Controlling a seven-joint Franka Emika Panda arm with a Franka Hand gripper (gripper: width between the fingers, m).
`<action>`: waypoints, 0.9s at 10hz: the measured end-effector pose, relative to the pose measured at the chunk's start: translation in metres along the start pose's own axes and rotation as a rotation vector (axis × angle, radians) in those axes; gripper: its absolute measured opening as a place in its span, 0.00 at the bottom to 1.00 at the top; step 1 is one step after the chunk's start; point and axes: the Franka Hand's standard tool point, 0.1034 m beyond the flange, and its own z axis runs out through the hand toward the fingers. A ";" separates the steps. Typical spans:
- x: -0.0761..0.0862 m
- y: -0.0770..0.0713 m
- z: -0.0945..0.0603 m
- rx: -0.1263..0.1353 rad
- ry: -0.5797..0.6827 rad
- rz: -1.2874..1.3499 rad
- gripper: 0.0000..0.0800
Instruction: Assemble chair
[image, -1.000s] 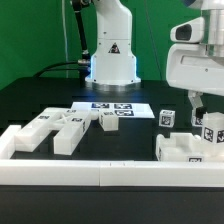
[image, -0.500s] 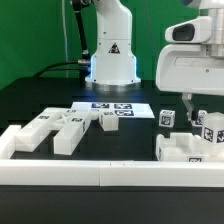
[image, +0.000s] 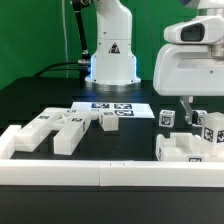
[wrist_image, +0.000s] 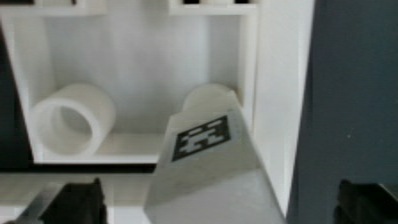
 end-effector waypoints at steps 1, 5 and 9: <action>0.000 0.002 0.000 -0.005 0.000 -0.080 0.81; 0.000 0.003 0.000 -0.009 0.000 -0.097 0.58; 0.000 0.003 0.000 -0.007 0.001 0.086 0.36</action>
Offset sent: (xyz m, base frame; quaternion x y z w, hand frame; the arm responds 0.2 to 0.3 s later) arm 0.0000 0.0000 0.0000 0.0000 0.0000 0.0000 1.0000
